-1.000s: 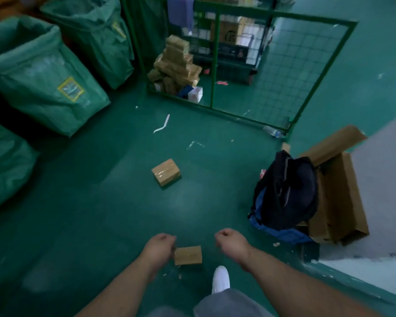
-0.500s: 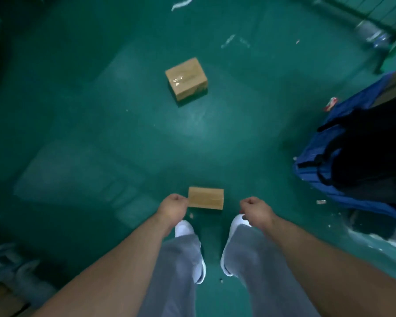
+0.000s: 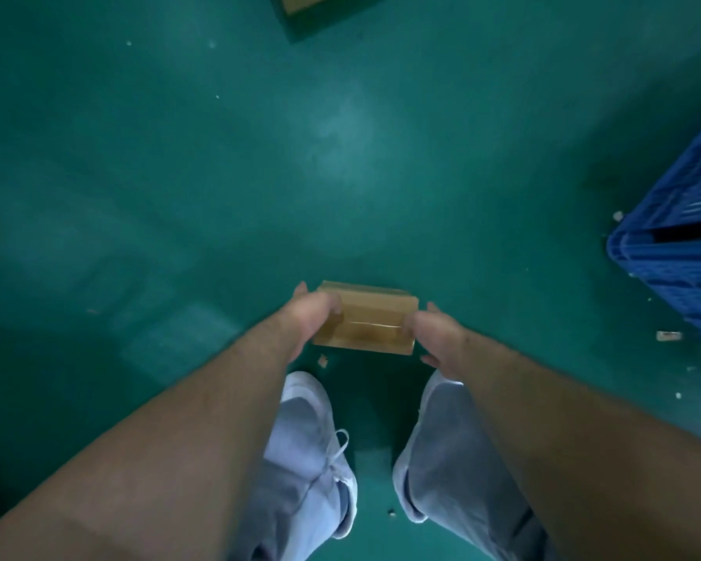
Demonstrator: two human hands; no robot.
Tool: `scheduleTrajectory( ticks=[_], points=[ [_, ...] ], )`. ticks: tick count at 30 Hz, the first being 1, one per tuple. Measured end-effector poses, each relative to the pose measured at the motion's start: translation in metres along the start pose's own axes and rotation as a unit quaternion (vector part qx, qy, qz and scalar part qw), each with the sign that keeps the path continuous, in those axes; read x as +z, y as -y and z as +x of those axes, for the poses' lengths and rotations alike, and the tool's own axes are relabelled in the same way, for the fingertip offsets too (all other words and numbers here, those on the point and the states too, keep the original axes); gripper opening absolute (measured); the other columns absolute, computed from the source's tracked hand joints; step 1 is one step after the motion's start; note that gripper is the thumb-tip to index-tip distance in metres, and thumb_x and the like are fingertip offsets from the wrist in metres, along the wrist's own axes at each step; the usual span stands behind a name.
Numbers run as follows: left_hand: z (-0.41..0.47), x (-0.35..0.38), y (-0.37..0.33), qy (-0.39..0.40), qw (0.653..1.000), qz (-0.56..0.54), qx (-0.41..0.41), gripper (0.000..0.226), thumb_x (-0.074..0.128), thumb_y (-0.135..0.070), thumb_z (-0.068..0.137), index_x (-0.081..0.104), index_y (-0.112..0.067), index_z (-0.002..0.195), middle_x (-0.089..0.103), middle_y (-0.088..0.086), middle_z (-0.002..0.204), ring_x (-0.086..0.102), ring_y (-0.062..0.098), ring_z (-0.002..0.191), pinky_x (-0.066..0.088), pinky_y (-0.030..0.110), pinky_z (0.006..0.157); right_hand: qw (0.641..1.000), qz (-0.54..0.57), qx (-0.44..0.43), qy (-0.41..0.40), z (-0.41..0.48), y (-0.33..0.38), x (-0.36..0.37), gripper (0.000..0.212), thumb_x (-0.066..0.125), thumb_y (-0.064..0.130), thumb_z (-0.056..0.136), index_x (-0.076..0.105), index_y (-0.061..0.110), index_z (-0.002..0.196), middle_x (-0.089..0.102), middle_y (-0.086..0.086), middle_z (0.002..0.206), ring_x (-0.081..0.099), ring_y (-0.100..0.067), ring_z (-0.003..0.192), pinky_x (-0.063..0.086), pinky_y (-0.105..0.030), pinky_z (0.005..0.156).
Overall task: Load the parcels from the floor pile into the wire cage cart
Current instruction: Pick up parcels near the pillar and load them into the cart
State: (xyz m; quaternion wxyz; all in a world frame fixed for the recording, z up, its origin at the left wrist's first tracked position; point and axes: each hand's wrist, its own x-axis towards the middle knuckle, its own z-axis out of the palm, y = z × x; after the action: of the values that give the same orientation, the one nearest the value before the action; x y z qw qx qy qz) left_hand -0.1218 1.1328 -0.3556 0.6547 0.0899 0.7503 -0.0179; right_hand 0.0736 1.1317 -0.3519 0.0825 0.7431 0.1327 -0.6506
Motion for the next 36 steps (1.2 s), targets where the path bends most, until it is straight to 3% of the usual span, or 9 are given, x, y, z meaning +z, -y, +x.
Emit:
scheduleTrajectory(
  ticks=[2,4,6,10,12,24,28,33,36],
  points=[
    [0.002,0.002,0.006,0.012,0.998,-0.061,-0.001,0.098,0.069,-0.042,0.057,0.044,-0.022,0.149,0.059,0.009,0.14,0.057,0.031,0.122,0.046,0.047,0.106,1.0,0.026,-0.002,0.017,-0.002,-0.002,0.005,0.043,0.051,0.018,0.098,0.05,0.026,0.14,0.053,-0.002,0.136,0.051,-0.022,0.119,0.042,-0.039,0.098],
    [-0.019,0.0,0.008,0.017,0.99,-0.137,0.004,0.057,0.067,-0.042,0.06,0.066,-0.016,0.111,0.068,0.007,0.101,0.063,0.029,0.095,0.052,0.048,0.094,0.998,0.052,-0.028,0.02,-0.015,-0.001,0.006,0.033,0.052,0.02,0.097,0.054,0.025,0.129,0.059,0.0,0.114,0.056,-0.017,0.102,0.046,-0.034,0.087],
    [-0.057,-0.005,0.01,0.007,0.979,-0.202,0.01,0.022,0.065,-0.038,0.079,0.068,-0.02,0.092,0.07,0.001,0.081,0.064,0.026,0.082,0.053,0.046,0.091,0.995,0.086,-0.06,0.001,-0.041,0.0,0.004,0.025,0.051,0.021,0.1,0.054,0.023,0.124,0.062,0.002,0.107,0.059,-0.013,0.095,0.051,-0.032,0.084],
    [-0.157,-0.025,0.016,-0.029,0.952,-0.301,0.041,0.013,0.058,-0.029,0.095,0.067,-0.02,0.092,0.069,-0.005,0.069,0.063,0.019,0.075,0.051,0.042,0.091,0.986,0.134,-0.097,0.009,-0.141,0.01,0.002,0.018,0.048,0.033,0.1,0.056,0.023,0.112,0.066,0.003,0.102,0.06,-0.011,0.087,0.052,-0.035,0.086],
    [-0.218,-0.036,0.017,-0.05,0.941,-0.332,0.05,0.013,0.057,-0.03,0.096,0.067,-0.021,0.093,0.069,-0.004,0.076,0.061,0.017,0.077,0.052,0.042,0.092,0.981,0.15,-0.119,0.008,-0.205,0.021,0.0,0.019,0.049,0.037,0.102,0.058,0.023,0.11,0.068,0.007,0.092,0.062,-0.007,0.078,0.05,-0.031,0.077],
    [-0.567,-0.069,0.059,-0.133,0.854,-0.48,0.149,0.046,0.062,-0.037,0.085,0.055,-0.035,0.13,0.064,-0.008,0.12,0.057,0.02,0.112,0.039,0.036,0.081,0.945,-0.079,-0.317,0.026,-0.531,0.054,-0.043,0.023,0.066,0.033,0.097,0.062,0.014,0.084,0.066,-0.001,0.089,0.058,-0.017,0.088,0.054,-0.04,0.091],
    [-0.656,-0.059,0.118,-0.164,0.812,-0.535,0.165,0.048,0.064,-0.037,0.086,0.055,-0.039,0.133,0.063,-0.01,0.127,0.054,0.024,0.122,0.033,0.045,0.101,0.919,-0.175,-0.347,0.067,-0.606,0.027,-0.04,0.028,0.068,0.033,0.096,0.062,0.009,0.082,0.07,-0.007,0.087,0.058,-0.016,0.083,0.047,-0.034,0.079],
    [-0.724,-0.034,0.217,-0.214,0.762,-0.592,0.153,0.058,0.067,-0.038,0.082,0.052,-0.035,0.138,0.062,-0.014,0.118,0.056,0.024,0.118,0.036,0.042,0.097,0.871,-0.298,-0.373,0.116,-0.66,-0.034,-0.007,0.027,0.069,0.028,0.096,0.063,0.005,0.084,0.07,-0.006,0.085,0.057,-0.014,0.077,0.045,-0.032,0.073],
    [-0.748,-0.02,0.281,-0.242,0.703,-0.653,0.144,0.037,0.057,-0.027,0.1,0.051,-0.038,0.134,0.059,-0.013,0.117,0.049,0.024,0.121,0.032,0.044,0.104,0.829,-0.366,-0.393,0.155,-0.682,-0.077,0.03,0.029,0.069,0.026,0.095,0.062,0.0,0.085,0.066,-0.001,0.077,0.056,-0.016,0.075,0.042,-0.031,0.07]
  ],
)
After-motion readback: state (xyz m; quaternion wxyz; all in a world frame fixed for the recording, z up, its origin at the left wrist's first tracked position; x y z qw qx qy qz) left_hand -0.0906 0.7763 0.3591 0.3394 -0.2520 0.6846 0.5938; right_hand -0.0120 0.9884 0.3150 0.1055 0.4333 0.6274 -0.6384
